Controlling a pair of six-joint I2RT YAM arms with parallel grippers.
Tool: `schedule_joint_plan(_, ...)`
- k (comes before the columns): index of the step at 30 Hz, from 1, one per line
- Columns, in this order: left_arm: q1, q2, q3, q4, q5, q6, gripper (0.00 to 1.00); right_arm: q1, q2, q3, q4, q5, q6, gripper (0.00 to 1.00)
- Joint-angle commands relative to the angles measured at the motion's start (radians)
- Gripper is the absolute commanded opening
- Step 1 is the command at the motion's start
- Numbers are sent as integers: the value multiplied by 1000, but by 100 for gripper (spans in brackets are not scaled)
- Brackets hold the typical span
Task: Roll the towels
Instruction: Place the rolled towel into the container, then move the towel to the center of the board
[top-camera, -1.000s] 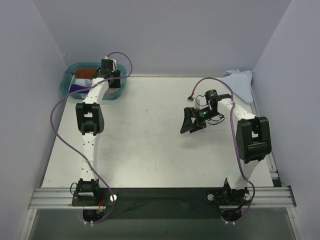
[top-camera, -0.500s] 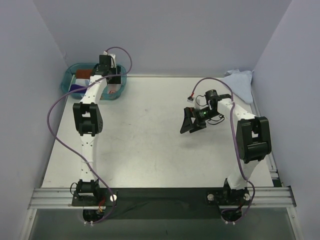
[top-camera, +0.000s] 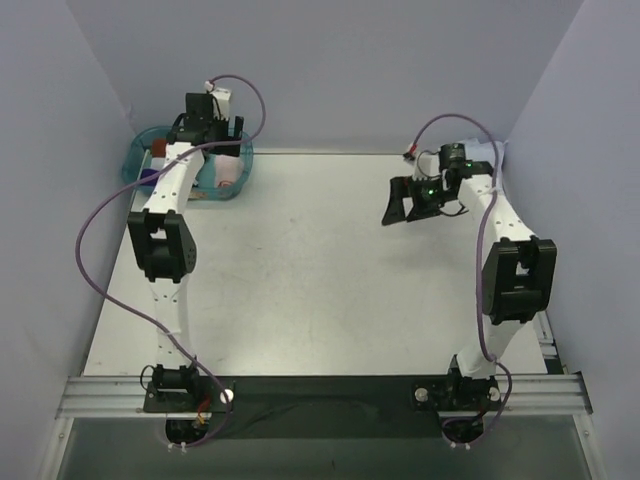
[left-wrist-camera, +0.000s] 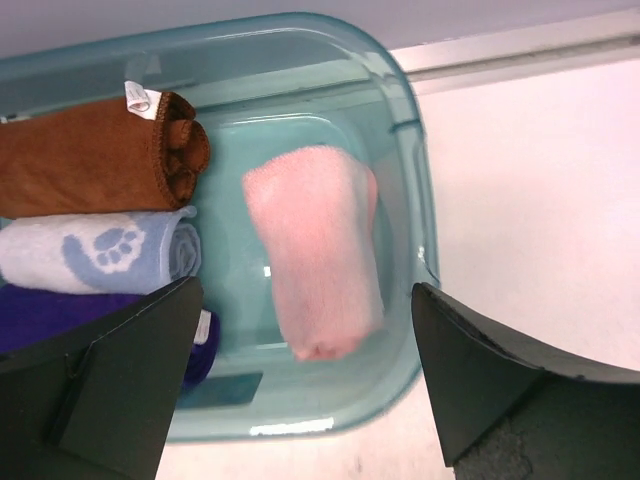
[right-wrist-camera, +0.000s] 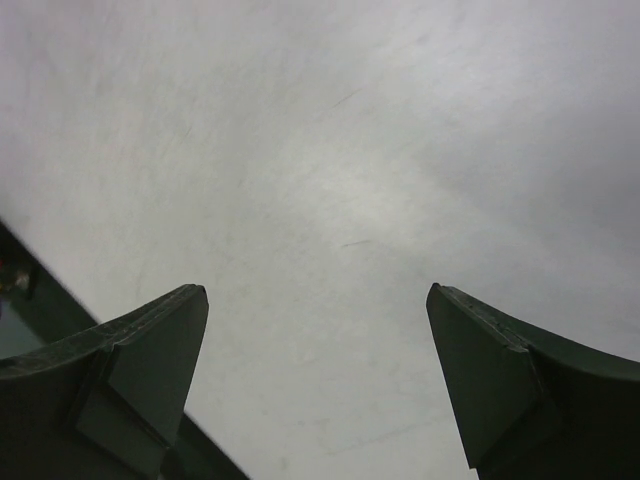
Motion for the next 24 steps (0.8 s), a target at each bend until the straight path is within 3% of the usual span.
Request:
schedule_joint_plan(1, -45, -229, -75, 43, 82, 123, 97, -104, 20, 157, -19, 226, 8, 97)
schedule_joint_plan(5, -78, -386, -262, 40, 149, 229, 97, -175, 105, 325, -20, 482, -60, 96)
schedule_joint_plan(11, -99, -561, -492, 10, 263, 206, 97, -217, 322, 547, -16, 843, -255, 96)
schedule_joint_plan(17, -102, -655, -595, 5, 267, 183, 97, -255, 542, 716, 50, 998, -358, 90)
schedule_joint_plan(24, -88, -683, -641, 2, 222, 177, 97, -258, 694, 745, 219, 1121, -501, 89)
